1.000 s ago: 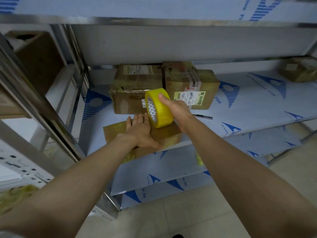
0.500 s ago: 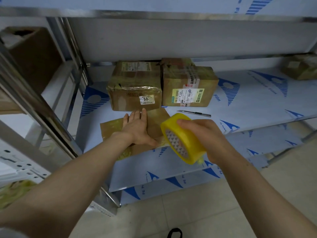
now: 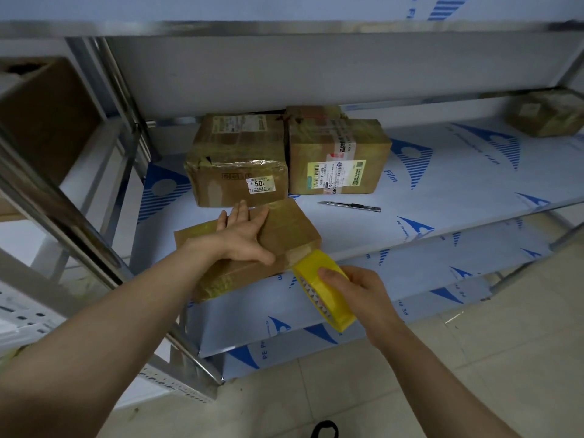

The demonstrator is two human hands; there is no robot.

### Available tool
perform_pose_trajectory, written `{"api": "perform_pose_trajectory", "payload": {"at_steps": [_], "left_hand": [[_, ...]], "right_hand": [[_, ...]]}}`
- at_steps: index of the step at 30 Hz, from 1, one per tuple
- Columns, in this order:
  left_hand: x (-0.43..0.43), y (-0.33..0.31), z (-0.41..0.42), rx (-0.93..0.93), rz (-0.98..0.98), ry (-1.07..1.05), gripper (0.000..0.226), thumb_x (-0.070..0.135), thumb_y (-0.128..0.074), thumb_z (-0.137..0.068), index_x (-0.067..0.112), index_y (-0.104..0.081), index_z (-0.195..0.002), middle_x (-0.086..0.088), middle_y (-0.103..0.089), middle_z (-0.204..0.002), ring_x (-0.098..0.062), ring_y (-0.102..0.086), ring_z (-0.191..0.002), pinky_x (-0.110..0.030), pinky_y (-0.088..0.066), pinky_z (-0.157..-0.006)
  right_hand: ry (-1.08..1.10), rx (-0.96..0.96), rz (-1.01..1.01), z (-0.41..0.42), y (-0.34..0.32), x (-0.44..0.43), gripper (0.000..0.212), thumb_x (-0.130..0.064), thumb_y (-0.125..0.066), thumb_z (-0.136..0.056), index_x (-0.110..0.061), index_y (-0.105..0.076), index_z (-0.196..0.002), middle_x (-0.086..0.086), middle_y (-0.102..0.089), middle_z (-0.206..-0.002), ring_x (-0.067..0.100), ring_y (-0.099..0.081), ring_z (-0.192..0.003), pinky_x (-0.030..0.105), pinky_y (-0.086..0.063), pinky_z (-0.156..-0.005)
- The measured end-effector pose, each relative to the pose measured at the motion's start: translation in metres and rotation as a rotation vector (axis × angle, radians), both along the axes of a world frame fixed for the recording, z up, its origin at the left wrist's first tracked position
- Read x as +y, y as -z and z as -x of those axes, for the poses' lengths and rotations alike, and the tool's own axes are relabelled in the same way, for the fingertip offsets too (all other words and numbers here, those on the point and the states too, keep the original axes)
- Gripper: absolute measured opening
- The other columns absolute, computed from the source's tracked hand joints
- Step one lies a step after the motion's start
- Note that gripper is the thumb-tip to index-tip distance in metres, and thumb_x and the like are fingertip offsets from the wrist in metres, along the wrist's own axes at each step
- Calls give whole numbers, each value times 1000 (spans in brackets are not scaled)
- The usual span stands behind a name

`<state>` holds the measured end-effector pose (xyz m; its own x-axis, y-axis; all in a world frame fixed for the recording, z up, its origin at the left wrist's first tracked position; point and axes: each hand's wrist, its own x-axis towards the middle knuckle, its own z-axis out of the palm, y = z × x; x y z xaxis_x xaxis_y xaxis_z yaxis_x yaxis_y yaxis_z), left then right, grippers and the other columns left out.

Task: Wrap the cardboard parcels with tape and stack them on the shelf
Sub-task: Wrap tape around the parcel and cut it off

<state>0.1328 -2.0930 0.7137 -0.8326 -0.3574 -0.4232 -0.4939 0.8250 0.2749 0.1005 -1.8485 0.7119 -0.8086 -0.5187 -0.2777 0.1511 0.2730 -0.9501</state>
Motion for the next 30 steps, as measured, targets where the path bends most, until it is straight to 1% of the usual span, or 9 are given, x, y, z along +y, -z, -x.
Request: {"api": "perform_pose_trajectory", "payload": {"at_steps": [2, 5, 9, 12, 16, 24, 26, 28, 30], "left_hand": [[-1, -7, 6, -5, -120, -75, 102, 62, -47, -64, 36, 0, -151, -12, 17, -158, -23, 19, -145, -46, 11, -115], [10, -4, 33, 120, 37, -187, 79, 60, -34, -88, 23, -8, -153, -11, 6, -160, -25, 9, -147, -47, 9, -115], [29, 6, 72, 112, 238, -165, 87, 69, -15, -91, 7, -8, -152, -16, -12, -158, -31, -11, -145, -44, -10, -116], [27, 17, 84, 206, 372, -194, 76, 64, -17, -94, 4, -47, -130, -18, -54, -129, -33, -51, -118, -38, -39, -85], [9, 19, 94, 330, 440, -216, 61, 52, -21, -100, 8, -64, -98, -13, -66, -103, -32, -61, -95, -32, -34, -66], [11, 8, 96, 208, 255, -307, 77, 66, -15, -93, 8, -59, -118, -16, -57, -125, -31, -52, -117, -39, -36, -87], [32, 13, 85, 133, 296, -180, 98, 81, -8, -81, 11, -26, -148, -19, -27, -152, -31, -22, -142, -44, -14, -112], [53, 24, 73, 159, 304, -67, 105, 85, -9, -76, 14, 8, -151, -17, 7, -158, -28, 11, -146, -42, 9, -116], [60, 28, 69, 190, 291, -37, 101, 81, -14, -81, 13, 13, -150, -16, 15, -157, -27, 19, -145, -41, 12, -116]], "right_hand": [[2, 13, 2, -2, 8, -2, 29, -24, -68, -86, -6, -58, -66, -4, -55, -47, 6, -54, -44, 16, -41, -43], [12, 37, 3, -1, 17, -9, 33, -27, -68, -85, -7, -53, -64, 4, -46, -52, 14, -45, -49, 22, -37, -46], [50, 6, 39, 0, 29, -16, 41, -24, -69, -84, -15, -44, -54, -2, -39, -47, 12, -40, -46, 24, -34, -48], [104, 0, 32, 3, 36, -18, 51, -33, -69, -84, -21, -34, -49, -6, -32, -45, 9, -33, -44, 21, -31, -44], [125, 35, 32, 3, 42, -20, 57, -53, -66, -77, -22, -27, -49, -4, -25, -48, 9, -26, -44, 18, -25, -43], [160, 67, 22, 4, 43, -23, 61, -48, -66, -81, -23, -23, -47, -3, -23, -47, 11, -25, -46, 22, -24, -44], [164, 68, 27, 4, 43, -24, 61, -47, -67, -82, -23, -24, -46, -3, -24, -46, 10, -25, -44, 20, -24, -42], [164, 68, 34, 4, 43, -26, 63, -44, -66, -84, -22, -26, -42, -7, -25, -41, 8, -26, -40, 16, -25, -40], [166, 57, 37, 4, 42, -28, 64, -44, -65, -85, -23, -27, -38, -9, -24, -39, 7, -25, -39, 16, -25, -40]]}}
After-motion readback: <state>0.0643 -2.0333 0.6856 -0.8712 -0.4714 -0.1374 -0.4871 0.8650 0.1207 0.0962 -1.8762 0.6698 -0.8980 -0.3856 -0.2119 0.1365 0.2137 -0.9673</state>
